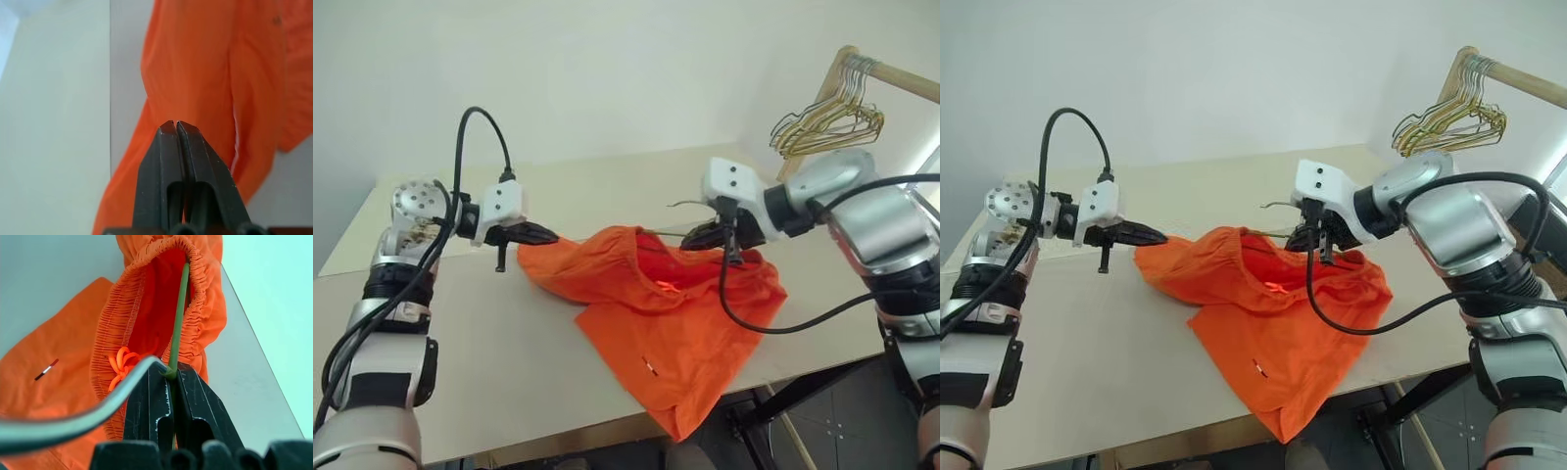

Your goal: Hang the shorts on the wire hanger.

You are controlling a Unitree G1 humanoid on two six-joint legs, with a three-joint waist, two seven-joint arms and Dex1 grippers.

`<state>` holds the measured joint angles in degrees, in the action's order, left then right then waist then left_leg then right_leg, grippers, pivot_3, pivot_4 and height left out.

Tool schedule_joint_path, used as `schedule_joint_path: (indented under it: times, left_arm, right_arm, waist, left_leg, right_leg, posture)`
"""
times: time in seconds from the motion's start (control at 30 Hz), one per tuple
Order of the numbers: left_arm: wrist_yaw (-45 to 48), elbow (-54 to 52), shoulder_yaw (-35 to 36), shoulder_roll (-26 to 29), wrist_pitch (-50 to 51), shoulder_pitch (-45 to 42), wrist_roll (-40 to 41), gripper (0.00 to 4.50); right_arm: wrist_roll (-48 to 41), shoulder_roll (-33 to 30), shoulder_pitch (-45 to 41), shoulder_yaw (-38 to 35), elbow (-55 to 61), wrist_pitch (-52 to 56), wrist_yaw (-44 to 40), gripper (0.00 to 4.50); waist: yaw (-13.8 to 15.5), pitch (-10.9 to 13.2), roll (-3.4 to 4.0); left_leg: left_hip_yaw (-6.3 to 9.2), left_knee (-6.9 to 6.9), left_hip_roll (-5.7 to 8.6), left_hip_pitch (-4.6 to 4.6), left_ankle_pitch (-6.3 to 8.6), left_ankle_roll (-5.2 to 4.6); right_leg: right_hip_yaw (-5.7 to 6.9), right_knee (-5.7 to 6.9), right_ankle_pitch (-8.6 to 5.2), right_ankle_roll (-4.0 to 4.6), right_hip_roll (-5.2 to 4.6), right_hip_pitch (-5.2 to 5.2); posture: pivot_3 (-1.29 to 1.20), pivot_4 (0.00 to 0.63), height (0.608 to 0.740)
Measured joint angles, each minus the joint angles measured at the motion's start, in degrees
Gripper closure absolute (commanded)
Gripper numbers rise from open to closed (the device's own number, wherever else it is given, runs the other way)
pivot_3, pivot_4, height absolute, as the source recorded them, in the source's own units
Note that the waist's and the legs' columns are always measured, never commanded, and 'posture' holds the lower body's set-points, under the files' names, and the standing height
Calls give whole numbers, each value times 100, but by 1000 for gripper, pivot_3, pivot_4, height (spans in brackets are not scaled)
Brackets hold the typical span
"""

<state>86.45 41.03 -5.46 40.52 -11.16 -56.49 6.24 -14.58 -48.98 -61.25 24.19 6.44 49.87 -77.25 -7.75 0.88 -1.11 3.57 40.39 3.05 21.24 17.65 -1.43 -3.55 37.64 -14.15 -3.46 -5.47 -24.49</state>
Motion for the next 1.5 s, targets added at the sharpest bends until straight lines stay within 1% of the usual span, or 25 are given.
schedule_joint_path:
  times: [0.13, 0.2, 0.3, 0.43, 0.53, 0.6, 0.73, 0.93, 1.07, 1.23, 1.33, 1.5]
  left_arm:
    - [372, -339, 23, -160, 309, -191, 448, 4423]
    - [528, -592, -128, -143, 508, -189, 719, 4423]
    - [576, -990, -593, -3, 620, -164, 1137, 4423]
    - [579, -1088, -1069, -10, 572, -165, 1310, 4423]
    - [517, -1076, -1084, -281, 620, -182, 1260, 3848]
    - [459, -989, -1085, -459, 587, -238, 1072, 3303]
    - [515, -688, -1007, -495, 517, -392, 951, 2155]
    - [578, -800, -1123, -335, 253, -318, 849, 324]
    - [561, -922, -1261, -355, 106, -127, 639, 324]
    - [76, -832, -1490, -649, -365, -68, -215, 324]
    - [-185, -680, -1566, -824, -406, -69, -523, 868]
    - [-486, -371, -1587, -1082, -510, -92, -856, 2473]
  right_arm:
    - [-38, 105, -156, 28, 0, 291, -124, 4500]
    - [-35, 156, -158, 95, -19, 351, -141, 4500]
    - [-18, 251, -162, 226, -71, 418, -141, 4500]
    - [22, 285, -167, 260, -140, 419, -137, 4500]
    - [51, 322, -169, 285, -147, 419, -132, 4500]
    - [73, 375, -189, 329, -147, 419, -128, 4500]
    - [92, 386, -191, 351, -153, 418, -123, 4500]
    - [101, 396, -191, 351, -174, 416, -118, 4500]
    - [143, 433, -191, 366, -259, 402, -104, 4500]
    - [159, 504, -269, 372, -332, 376, -100, 4500]
    - [162, 506, -314, 372, -336, 374, -100, 4500]
    - [162, 506, -321, 372, -341, 375, -100, 4500]
  waist:
    - [-52, 0, 0]
    - [-100, 0, 0]
    - [-147, 0, 1]
    - [-193, 0, 1]
    - [-200, 0, 1]
    - [-219, 0, 1]
    - [-270, 1, 2]
    - [-273, 1, 3]
    - [-260, 1, 3]
    - [-253, 1, 2]
    - [-261, 1, 3]
    - [-272, 1, 3]
  left_leg:
    - [0, -1, 0, 1, 0, -1]
    - [1, -1, 0, 4, 0, 0]
    - [1, -1, -1, 3, 0, 0]
    - [2, 0, 0, 1, -1, 2]
    - [2, 0, 1, 2, -1, 2]
    - [2, 0, 1, 3, -1, 2]
    - [2, -2, 0, 3, -2, 3]
    - [2, -2, 1, 2, -2, 3]
    - [2, -2, 2, 3, -2, 3]
    - [2, -2, 3, 4, -3, 5]
    - [2, -2, 2, 4, -3, 5]
    - [2, -2, 2, 4, -2, 4]
  right_leg:
    - [0, 7, 0, 0, -3, 1]
    - [0, 9, 0, 0, -3, -1]
    - [-4, 13, 0, 0, -4, -4]
    - [-5, 8, 0, 0, -4, -4]
    - [-3, 5, 0, 0, -6, -4]
    - [-4, 3, 0, 0, -5, -4]
    - [-4, 1, 0, 0, -4, -10]
    - [-6, 1, 0, 0, -6, -10]
    - [-7, 2, 0, 0, -7, -10]
    - [-6, 0, 0, 0, -8, -9]
    - [-6, 0, 0, 0, -6, -10]
    - [-6, 0, 0, 0, -7, -10]
  posture:
    - [-139, 0, 740]
    - [-140, 0, 740]
    - [-143, 0, 740]
    - [-147, 0, 740]
    - [-151, 0, 740]
    - [-154, 0, 740]
    - [-152, 0, 740]
    - [-145, 0, 740]
    - [-142, 0, 740]
    - [-149, 0, 740]
    - [-161, 0, 740]
    - [-169, 0, 740]
